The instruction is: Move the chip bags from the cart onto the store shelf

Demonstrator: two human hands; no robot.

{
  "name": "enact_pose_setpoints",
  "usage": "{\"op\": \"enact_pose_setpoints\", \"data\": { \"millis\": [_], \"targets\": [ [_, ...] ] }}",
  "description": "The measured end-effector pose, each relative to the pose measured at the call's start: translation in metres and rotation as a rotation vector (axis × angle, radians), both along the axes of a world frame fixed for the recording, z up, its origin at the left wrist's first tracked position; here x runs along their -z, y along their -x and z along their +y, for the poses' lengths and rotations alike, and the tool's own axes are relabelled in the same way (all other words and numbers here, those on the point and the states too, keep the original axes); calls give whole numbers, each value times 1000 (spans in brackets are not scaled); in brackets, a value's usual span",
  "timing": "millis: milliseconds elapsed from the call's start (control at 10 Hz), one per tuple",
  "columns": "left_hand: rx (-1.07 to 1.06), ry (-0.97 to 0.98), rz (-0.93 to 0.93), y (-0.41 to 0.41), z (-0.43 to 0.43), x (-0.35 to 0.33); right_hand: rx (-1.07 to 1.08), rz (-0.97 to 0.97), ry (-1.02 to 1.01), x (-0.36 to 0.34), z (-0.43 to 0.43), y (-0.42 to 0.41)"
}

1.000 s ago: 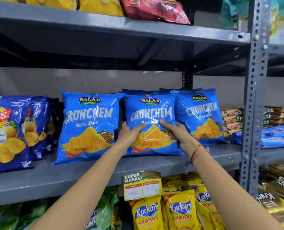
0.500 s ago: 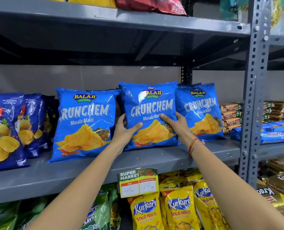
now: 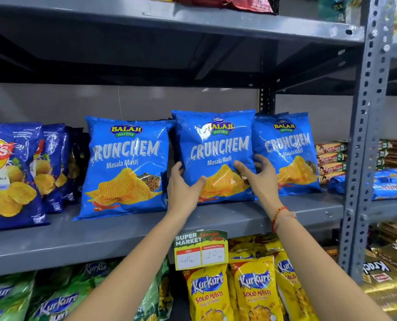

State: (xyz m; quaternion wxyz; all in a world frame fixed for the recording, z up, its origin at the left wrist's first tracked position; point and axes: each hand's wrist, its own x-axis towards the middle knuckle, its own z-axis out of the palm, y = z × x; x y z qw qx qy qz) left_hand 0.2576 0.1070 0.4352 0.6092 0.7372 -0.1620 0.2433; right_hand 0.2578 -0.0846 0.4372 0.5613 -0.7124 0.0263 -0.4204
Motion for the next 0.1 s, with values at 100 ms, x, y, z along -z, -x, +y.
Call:
{"op": "enact_pose_setpoints", "data": {
  "millis": [100],
  "targets": [
    [16, -15, -38, 22, -3, 8, 119, -103, -16, 0, 3, 22]
  ]
}}
